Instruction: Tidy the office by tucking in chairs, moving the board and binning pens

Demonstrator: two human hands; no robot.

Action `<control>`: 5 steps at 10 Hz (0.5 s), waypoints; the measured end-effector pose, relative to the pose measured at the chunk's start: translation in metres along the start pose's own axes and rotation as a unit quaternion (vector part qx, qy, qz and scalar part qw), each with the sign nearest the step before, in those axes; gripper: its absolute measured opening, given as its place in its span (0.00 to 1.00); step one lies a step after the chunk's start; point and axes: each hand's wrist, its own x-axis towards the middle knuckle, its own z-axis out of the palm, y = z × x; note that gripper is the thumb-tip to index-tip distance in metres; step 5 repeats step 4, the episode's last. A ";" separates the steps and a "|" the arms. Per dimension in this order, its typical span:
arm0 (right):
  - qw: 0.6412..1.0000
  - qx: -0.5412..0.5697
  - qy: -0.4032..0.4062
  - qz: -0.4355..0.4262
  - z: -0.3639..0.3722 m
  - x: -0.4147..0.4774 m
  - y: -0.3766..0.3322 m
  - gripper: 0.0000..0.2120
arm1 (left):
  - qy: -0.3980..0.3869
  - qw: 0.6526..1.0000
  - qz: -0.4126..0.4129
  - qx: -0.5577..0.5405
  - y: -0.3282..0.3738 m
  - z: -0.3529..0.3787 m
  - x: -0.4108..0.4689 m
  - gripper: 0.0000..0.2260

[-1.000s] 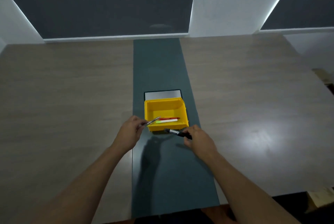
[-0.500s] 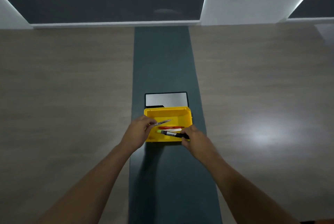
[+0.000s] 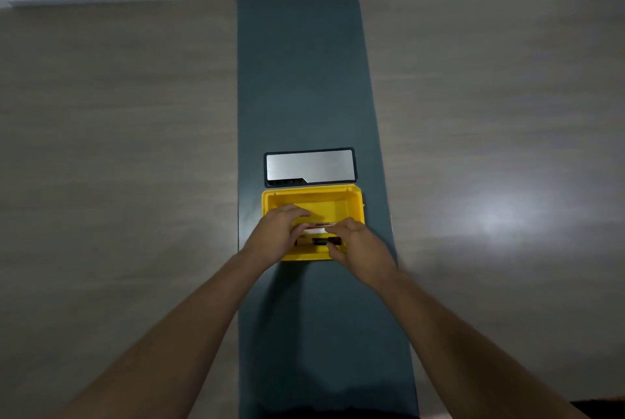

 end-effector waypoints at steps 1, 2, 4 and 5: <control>1.000 -0.008 0.003 0.003 -0.002 -0.004 0.000 0.21 | -0.001 1.000 -0.004 -0.002 0.005 -0.001 -0.004 0.14; 1.000 -0.014 0.020 0.005 -0.004 -0.011 -0.002 0.21 | 0.009 1.000 -0.004 -0.001 0.007 -0.004 -0.011 0.15; 0.998 -0.016 0.058 0.012 -0.014 -0.037 -0.017 0.21 | 0.039 0.999 0.002 -0.009 0.015 -0.011 -0.043 0.16; 0.998 -0.016 0.058 0.012 -0.014 -0.037 -0.017 0.21 | 0.039 0.999 0.002 -0.009 0.015 -0.011 -0.043 0.16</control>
